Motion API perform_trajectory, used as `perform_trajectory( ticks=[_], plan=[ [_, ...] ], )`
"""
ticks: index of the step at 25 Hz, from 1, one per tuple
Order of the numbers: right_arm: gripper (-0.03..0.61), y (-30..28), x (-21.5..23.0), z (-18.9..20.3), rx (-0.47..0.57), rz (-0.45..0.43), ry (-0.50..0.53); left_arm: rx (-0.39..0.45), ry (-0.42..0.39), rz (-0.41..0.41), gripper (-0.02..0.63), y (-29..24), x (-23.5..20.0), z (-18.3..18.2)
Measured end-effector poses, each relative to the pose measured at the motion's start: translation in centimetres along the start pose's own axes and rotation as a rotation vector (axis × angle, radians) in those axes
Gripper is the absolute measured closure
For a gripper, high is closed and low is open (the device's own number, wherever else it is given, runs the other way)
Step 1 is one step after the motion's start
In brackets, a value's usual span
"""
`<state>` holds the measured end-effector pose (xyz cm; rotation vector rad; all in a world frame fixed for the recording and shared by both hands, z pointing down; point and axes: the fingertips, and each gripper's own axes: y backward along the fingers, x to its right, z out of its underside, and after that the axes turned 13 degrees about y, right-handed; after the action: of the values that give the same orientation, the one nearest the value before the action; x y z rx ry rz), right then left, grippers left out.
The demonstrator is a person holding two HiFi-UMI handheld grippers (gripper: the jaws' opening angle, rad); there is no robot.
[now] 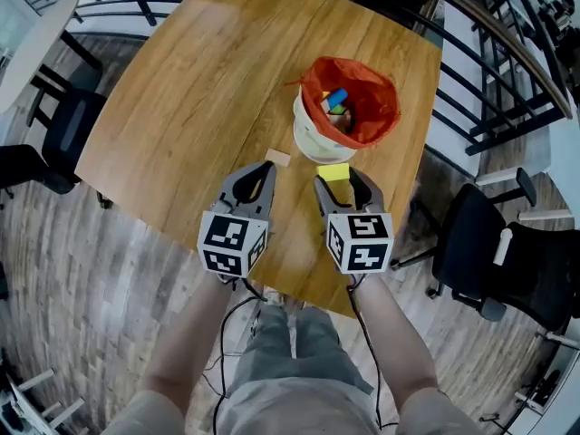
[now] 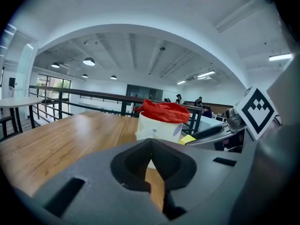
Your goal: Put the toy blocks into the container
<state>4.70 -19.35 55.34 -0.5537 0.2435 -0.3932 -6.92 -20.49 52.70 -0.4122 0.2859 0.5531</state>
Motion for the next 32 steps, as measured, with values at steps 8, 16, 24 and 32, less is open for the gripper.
perform_trajectory(
  ticks=[8,16,24,32],
  plan=[
    [0.313,9.0,0.6,-8.5,0.18,0.038,0.078,0.095,-0.057,0.055,0.603,4.2,5.4,-6.8],
    [0.313,19.3,-0.1,-17.1,0.392,0.04,0.147,0.201,-0.095,0.11,0.603,10.0,11.1,-13.5],
    [0.313,28.7,-1.7,-22.6,0.563,0.003,0.223,0.354,-0.237,0.13,0.603,17.5,17.6,-20.9],
    [0.313,35.7,-2.5,-23.7,0.655,-0.002,0.272,0.439,-0.331,0.075,0.603,23.2,21.0,-23.9]
  ],
)
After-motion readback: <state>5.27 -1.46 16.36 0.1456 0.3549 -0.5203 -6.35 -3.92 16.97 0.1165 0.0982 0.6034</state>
